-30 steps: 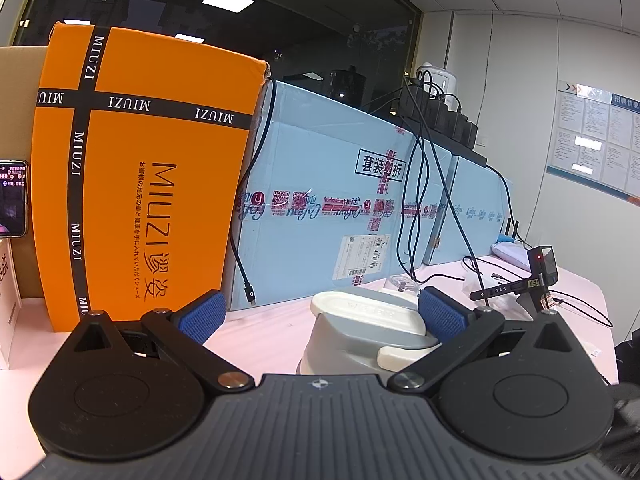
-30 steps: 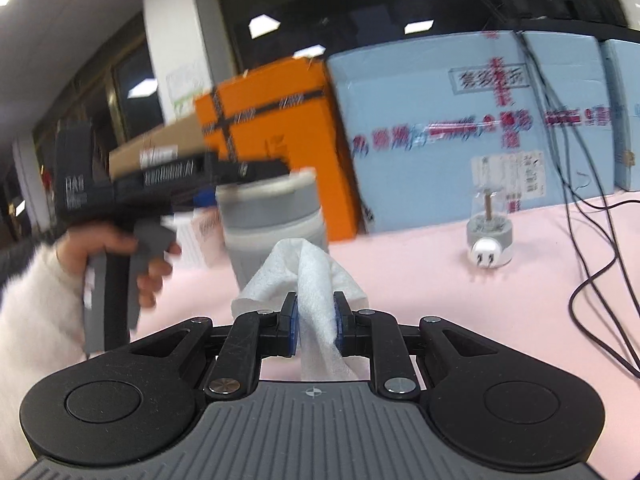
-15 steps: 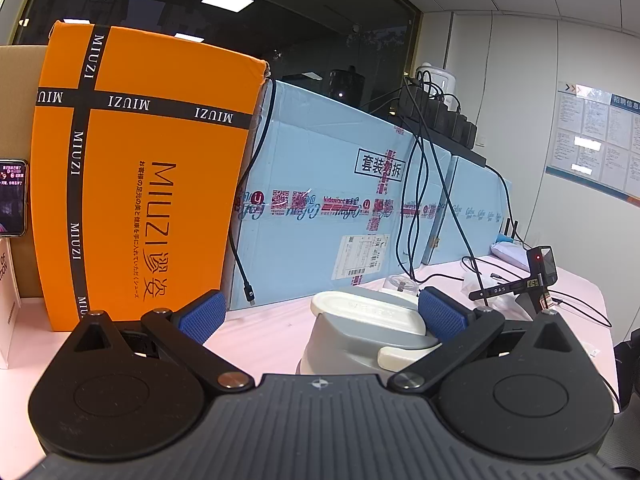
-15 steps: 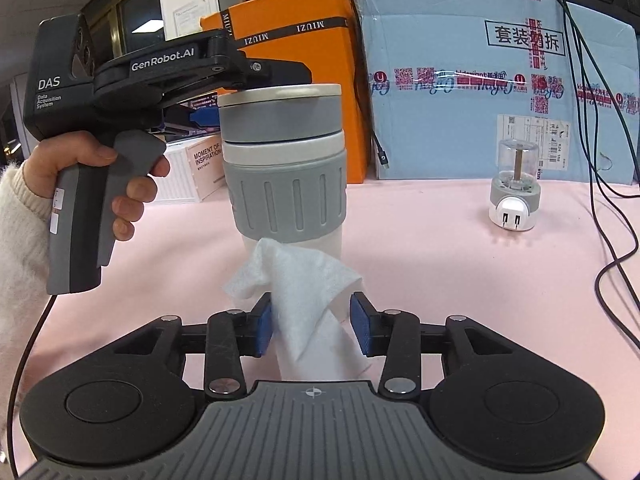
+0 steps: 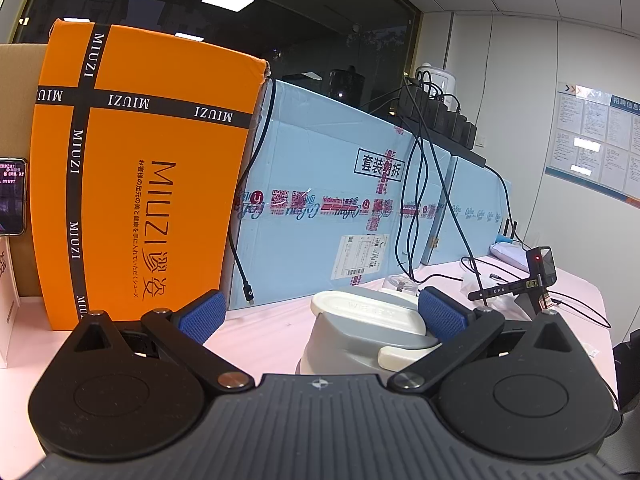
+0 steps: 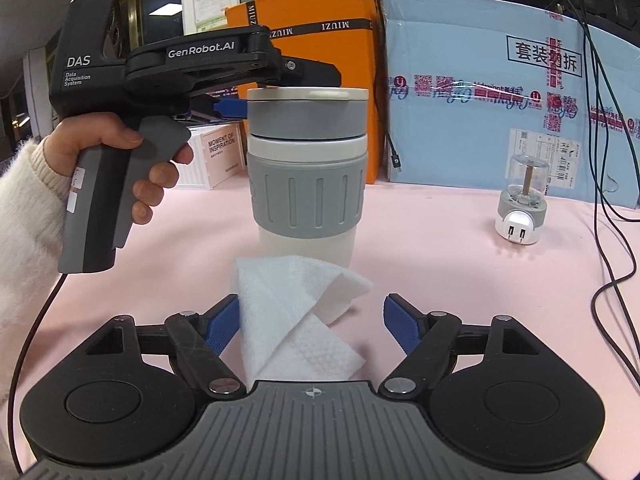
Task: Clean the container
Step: 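Grasp the white tissue again with the right tool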
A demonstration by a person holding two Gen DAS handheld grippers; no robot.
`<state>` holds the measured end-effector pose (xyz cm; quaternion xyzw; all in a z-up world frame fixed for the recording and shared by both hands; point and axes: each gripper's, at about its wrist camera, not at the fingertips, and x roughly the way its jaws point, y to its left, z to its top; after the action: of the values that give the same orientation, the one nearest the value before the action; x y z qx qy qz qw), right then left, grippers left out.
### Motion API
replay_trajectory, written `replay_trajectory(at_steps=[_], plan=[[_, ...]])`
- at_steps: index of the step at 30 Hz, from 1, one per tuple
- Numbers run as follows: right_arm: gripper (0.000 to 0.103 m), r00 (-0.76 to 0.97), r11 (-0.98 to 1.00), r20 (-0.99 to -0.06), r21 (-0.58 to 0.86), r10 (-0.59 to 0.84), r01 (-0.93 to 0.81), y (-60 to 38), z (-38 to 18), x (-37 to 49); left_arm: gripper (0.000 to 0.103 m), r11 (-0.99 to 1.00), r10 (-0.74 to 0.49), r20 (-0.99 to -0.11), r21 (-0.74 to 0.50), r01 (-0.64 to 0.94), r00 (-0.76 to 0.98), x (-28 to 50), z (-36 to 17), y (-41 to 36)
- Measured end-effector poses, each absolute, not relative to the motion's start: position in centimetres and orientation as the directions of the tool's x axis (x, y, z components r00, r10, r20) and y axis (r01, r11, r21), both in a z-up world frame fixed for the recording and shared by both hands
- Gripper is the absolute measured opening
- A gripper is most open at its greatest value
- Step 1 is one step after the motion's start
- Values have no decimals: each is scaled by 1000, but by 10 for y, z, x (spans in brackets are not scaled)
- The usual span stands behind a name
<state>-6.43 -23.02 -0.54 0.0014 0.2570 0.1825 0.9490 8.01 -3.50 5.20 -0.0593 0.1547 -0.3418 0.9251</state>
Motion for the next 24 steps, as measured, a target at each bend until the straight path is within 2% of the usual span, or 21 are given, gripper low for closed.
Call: replay_trajectory(at_steps=[6, 17, 24], plan=[[77, 809, 935, -486, 55, 332, -351, -229, -1, -71, 103, 759, -651, -245, -215, 614, 719, 80, 52, -35], [80, 746, 854, -456, 66, 486, -516, -229, 14, -85, 103, 759, -651, -245, -215, 615, 718, 79, 52, -35], [80, 751, 843, -461, -8, 474, -537, -228, 21, -74, 103, 758, -652, -245, -215, 615, 718, 79, 53, -35]])
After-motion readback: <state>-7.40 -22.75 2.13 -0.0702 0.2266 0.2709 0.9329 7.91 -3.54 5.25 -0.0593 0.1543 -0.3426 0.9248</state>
